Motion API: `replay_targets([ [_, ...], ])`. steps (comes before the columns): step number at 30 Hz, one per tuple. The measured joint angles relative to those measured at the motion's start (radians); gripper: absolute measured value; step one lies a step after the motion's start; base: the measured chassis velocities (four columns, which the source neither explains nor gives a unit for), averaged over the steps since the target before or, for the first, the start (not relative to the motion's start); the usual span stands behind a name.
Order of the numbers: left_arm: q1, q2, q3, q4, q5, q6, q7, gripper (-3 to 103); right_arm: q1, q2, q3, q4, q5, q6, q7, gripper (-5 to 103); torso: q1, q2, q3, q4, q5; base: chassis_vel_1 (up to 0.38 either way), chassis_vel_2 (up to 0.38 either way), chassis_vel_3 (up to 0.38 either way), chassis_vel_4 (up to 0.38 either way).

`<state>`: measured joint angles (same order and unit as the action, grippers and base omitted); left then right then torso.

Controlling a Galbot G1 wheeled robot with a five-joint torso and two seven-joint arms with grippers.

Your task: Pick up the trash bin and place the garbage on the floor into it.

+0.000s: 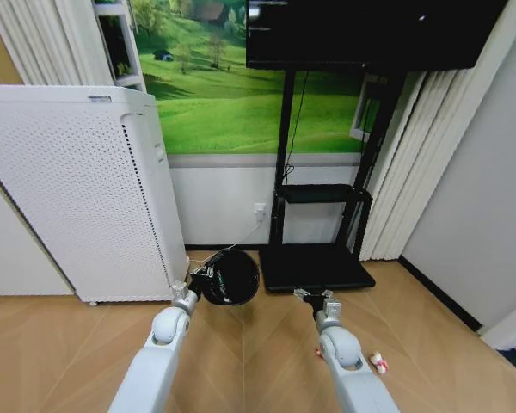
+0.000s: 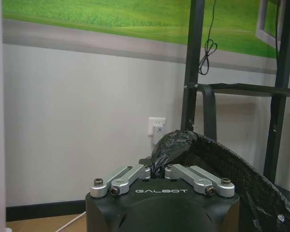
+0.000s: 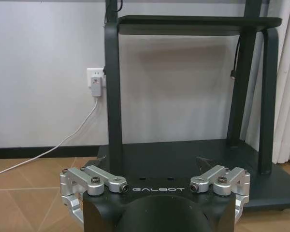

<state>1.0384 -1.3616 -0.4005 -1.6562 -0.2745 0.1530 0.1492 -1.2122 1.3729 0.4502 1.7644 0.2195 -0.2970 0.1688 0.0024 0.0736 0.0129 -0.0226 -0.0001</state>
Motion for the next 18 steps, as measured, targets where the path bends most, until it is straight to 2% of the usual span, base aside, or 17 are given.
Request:
replay_targets([
  [9,0.012,-0.005,-0.008,0.003,0.004,0.0,0.003,7,0.002,-0.002,-0.009,-0.001,0.005,0.003,-0.012,100,0.0,0.0,0.0,-0.0002,0.0002,-0.123,-0.153,0.124,0.124],
  [18,0.015,0.012,-0.019,-0.002,-0.004,0.0,0.005,7,0.012,0.002,-0.02,-0.005,0.015,-0.003,-0.018,100,0.0,0.0,0.0,0.0002,0.0,-0.066,-0.052,0.069,0.055],
])
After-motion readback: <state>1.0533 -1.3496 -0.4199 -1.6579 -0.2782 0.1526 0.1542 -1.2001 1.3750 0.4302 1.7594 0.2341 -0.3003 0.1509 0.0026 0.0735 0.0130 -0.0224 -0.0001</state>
